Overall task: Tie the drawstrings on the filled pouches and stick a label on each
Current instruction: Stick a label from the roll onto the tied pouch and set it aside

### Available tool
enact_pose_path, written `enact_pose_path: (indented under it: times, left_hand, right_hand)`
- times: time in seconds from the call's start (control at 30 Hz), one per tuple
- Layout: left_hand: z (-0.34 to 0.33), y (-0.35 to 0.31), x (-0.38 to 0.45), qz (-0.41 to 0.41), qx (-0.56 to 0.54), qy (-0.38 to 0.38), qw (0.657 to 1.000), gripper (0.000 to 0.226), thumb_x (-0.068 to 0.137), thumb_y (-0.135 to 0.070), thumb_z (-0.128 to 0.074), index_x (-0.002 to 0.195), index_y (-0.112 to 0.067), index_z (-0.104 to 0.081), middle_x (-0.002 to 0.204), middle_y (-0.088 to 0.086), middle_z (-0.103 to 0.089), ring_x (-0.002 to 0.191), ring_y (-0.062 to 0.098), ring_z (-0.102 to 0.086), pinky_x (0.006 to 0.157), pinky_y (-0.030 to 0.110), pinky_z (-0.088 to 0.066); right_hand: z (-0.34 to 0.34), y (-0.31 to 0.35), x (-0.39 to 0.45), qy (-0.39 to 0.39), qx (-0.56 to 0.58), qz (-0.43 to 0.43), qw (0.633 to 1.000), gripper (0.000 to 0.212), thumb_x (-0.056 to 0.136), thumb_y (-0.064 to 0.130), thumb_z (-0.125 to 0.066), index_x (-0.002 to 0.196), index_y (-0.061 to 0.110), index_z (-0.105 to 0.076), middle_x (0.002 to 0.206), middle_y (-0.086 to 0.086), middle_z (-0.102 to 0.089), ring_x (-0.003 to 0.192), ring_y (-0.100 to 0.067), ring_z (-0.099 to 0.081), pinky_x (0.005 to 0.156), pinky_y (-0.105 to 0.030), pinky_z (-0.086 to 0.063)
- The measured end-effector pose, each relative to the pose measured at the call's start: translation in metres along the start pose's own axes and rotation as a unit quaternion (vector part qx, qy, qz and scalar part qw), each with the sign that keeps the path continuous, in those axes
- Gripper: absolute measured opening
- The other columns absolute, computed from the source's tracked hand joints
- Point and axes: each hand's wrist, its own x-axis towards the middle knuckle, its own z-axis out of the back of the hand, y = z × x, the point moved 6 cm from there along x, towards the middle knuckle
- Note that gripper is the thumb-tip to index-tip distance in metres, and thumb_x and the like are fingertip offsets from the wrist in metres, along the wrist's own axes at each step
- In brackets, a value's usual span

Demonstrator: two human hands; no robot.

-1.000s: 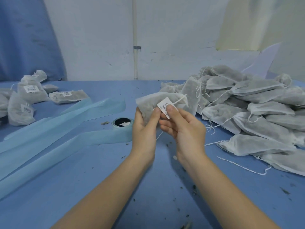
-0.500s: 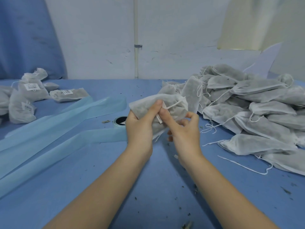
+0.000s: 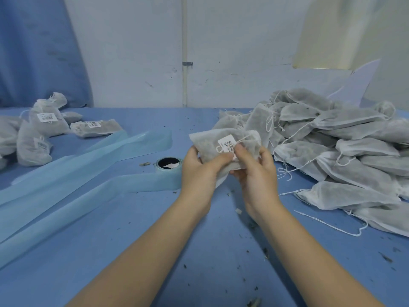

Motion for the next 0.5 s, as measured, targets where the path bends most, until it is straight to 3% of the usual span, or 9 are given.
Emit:
enact_pose_path:
  times: [0.1,0.27,0.3,0.37,0.43,0.5]
  left_hand:
    - [-0.002,0.004,-0.001,-0.007,0.002,0.007,1.0,0.041,0.075,0.007,-0.067,0.115,0.002,-0.056,0.105,0.017,-0.069,0.098,0.03,-0.066,0.085,0.037,-0.053]
    - [-0.005,0.016,-0.008,0.041,-0.032,0.006,0.999,0.043,0.077,-0.011,-0.069,0.115,0.0,-0.053,0.095,0.009,-0.069,0.088,0.021,-0.066,0.079,0.027,-0.052]
    - [-0.007,0.019,-0.009,0.056,-0.046,0.005,0.997,0.036,0.083,-0.018,-0.064,0.114,-0.002,-0.055,0.094,0.008,-0.068,0.092,0.023,-0.064,0.079,0.028,-0.05]
    - [-0.01,0.02,-0.012,0.094,-0.109,0.003,0.99,0.045,0.093,-0.039,-0.044,0.117,-0.005,-0.059,0.107,0.013,-0.067,0.111,0.033,-0.057,0.087,0.036,-0.045]
    - [-0.004,0.015,-0.005,0.088,-0.16,-0.013,0.983,0.061,0.089,-0.057,-0.036,0.119,-0.011,-0.061,0.118,0.019,-0.063,0.118,0.039,-0.053,0.096,0.048,-0.04]
    - [0.008,0.009,0.001,0.056,-0.147,-0.041,0.987,0.055,0.081,-0.064,-0.041,0.1,-0.021,-0.068,0.103,0.015,-0.068,0.101,0.035,-0.06,0.091,0.048,-0.042]
  right_hand:
    - [0.004,0.001,0.0,-0.025,-0.003,-0.017,1.0,0.016,0.086,0.005,-0.066,0.097,0.012,-0.055,0.083,-0.003,-0.065,0.068,-0.013,-0.062,0.05,-0.02,-0.048]
    - [-0.006,0.004,0.009,-0.178,0.011,-0.018,0.984,0.027,0.083,0.003,-0.064,0.086,0.019,-0.042,0.083,-0.007,-0.058,0.044,-0.006,-0.056,0.048,-0.021,-0.046]
    - [-0.024,0.008,0.013,-0.162,0.025,-0.003,0.986,0.025,0.084,0.003,-0.064,0.086,0.017,-0.044,0.086,-0.007,-0.058,0.044,-0.003,-0.058,0.052,-0.021,-0.049]
    - [-0.08,0.009,0.019,0.022,0.005,-0.004,1.0,0.023,0.087,0.02,-0.069,0.103,0.015,-0.053,0.102,-0.005,-0.062,0.066,-0.002,-0.067,0.08,-0.027,-0.054]
    - [-0.125,0.003,0.011,0.208,-0.147,-0.041,0.966,0.074,0.079,0.054,-0.069,0.141,0.025,-0.04,0.135,0.005,-0.054,0.112,-0.006,-0.06,0.105,-0.035,-0.042]
    - [-0.139,-0.004,0.008,0.251,-0.226,-0.054,0.94,0.09,0.076,0.069,-0.06,0.15,0.032,-0.026,0.151,0.011,-0.038,0.127,-0.01,-0.049,0.111,-0.036,-0.037]
